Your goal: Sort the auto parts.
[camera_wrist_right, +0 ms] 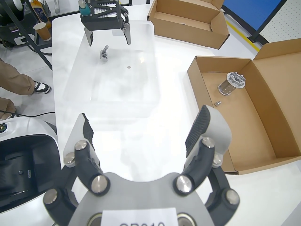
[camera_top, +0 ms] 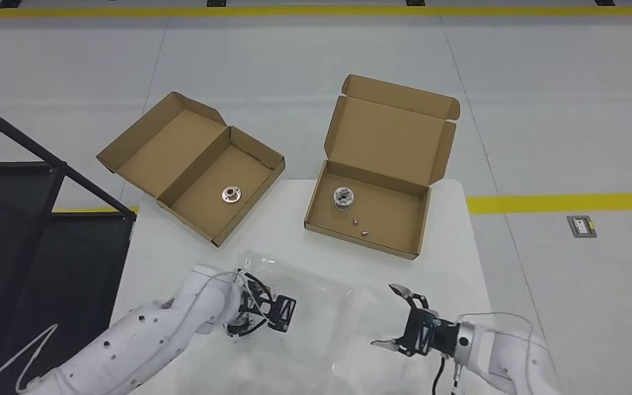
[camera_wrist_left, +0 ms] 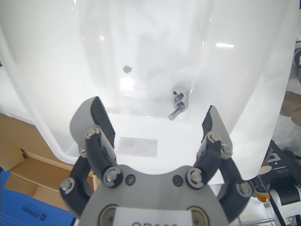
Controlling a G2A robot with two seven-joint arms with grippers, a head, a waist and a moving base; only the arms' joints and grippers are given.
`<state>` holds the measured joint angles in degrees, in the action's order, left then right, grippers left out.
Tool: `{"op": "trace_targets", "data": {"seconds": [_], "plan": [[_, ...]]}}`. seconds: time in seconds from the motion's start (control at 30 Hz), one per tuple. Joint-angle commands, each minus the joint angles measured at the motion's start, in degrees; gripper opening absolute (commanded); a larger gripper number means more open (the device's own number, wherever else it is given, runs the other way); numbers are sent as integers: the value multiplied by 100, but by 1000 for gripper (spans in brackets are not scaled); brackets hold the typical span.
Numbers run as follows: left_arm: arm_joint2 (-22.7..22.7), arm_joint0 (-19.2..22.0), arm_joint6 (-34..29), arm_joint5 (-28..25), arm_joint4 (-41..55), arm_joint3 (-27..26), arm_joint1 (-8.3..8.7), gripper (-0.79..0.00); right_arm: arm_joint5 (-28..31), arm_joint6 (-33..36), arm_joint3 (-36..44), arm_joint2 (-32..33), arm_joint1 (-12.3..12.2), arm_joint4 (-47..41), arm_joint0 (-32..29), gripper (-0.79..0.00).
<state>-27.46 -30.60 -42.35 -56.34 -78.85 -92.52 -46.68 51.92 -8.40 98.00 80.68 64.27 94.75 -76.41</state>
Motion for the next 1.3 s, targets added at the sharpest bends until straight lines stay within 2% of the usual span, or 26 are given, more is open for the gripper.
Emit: {"op": "trace_targets", "data": {"seconds": [0.0,0.2,0.53,0.63,0.8,1.1,1.27], "plan": [[-4,-46,-4,-13,-61,2,-5,-22,-23,15,-29,-40,-6,-10,18,0],[52,-116,-66,-32,-213,103,-77,-25,-64,14,-24,-25,-42,-39,-39,0],[258,-28,29,-163,-406,534,-344,-40,-135,-2,55,24,-104,-93,-180,0],[319,-26,27,-158,-453,639,-421,-65,-150,-14,62,25,-120,-98,-196,0],[381,-34,-10,-121,-547,774,-532,-154,-169,-27,63,31,-146,-123,-199,0],[277,-13,-137,27,-633,924,-641,-228,-186,-55,39,9,-189,-152,-158,0],[98,-34,-157,149,-559,948,-642,-212,-207,-72,13,-17,-208,-180,-139,0]]}}
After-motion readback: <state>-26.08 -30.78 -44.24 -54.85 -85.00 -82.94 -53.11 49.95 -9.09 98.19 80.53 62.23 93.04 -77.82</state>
